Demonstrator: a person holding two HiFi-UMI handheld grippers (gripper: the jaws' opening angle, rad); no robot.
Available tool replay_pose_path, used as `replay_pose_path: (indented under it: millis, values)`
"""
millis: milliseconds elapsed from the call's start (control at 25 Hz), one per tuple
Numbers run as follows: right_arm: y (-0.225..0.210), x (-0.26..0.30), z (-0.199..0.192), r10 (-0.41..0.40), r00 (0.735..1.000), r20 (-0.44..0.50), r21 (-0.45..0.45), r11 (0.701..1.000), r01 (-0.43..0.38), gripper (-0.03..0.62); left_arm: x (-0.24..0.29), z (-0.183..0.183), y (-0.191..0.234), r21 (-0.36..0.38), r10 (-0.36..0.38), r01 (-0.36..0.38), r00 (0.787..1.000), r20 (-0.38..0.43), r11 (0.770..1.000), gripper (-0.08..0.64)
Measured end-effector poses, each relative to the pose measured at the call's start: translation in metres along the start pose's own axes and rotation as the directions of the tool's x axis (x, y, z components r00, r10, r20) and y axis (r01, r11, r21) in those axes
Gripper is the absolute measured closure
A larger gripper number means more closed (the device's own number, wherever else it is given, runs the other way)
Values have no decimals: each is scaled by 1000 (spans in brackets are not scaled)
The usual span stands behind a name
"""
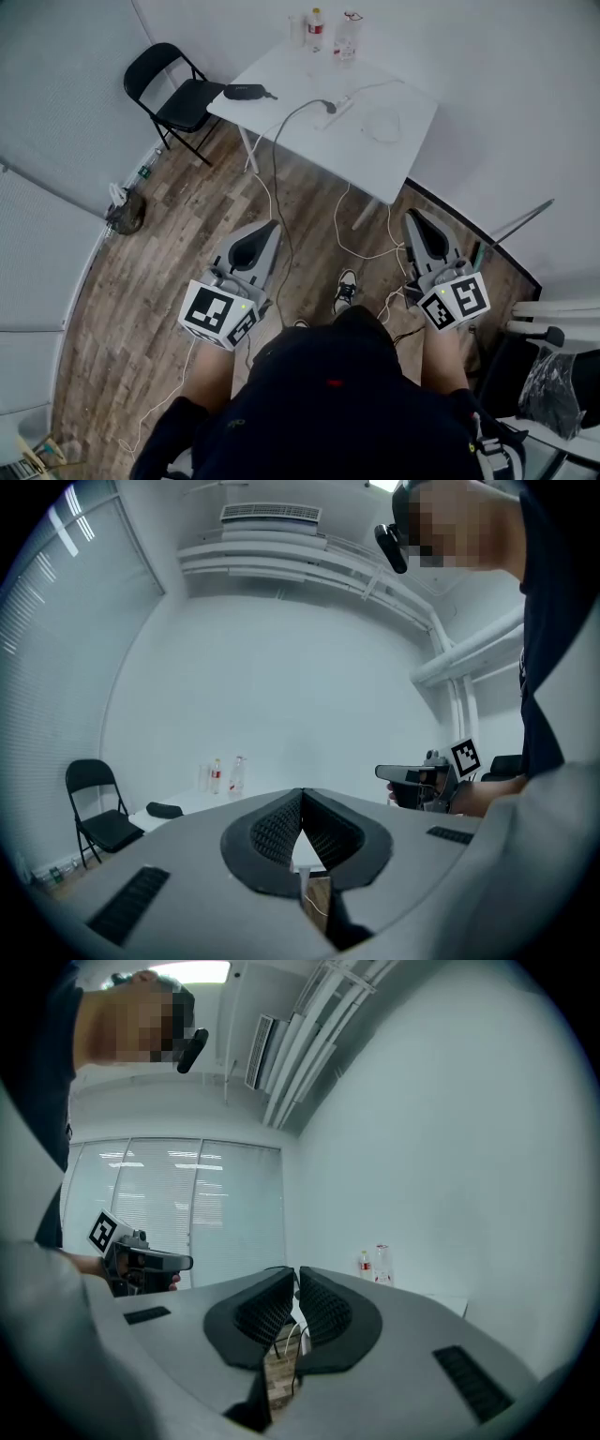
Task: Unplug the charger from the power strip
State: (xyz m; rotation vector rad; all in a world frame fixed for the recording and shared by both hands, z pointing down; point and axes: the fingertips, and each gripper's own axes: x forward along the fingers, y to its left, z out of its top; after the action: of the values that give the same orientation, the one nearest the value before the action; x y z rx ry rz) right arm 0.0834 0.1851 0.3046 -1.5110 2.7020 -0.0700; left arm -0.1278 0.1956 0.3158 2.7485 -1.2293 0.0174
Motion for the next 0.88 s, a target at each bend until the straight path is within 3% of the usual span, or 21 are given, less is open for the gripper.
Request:
replay_pose_path:
  millis: [400, 880]
  values:
    - [-88, 51, -5, 39, 999, -2, 26, 999, -39, 558, 93, 5, 19, -3, 34, -34, 999, -20, 999, 541]
    - [-208, 108, -15, 103, 994, -24, 88, 991, -100, 557, 199, 8, 34, 3, 139, -139, 986, -89, 990, 541]
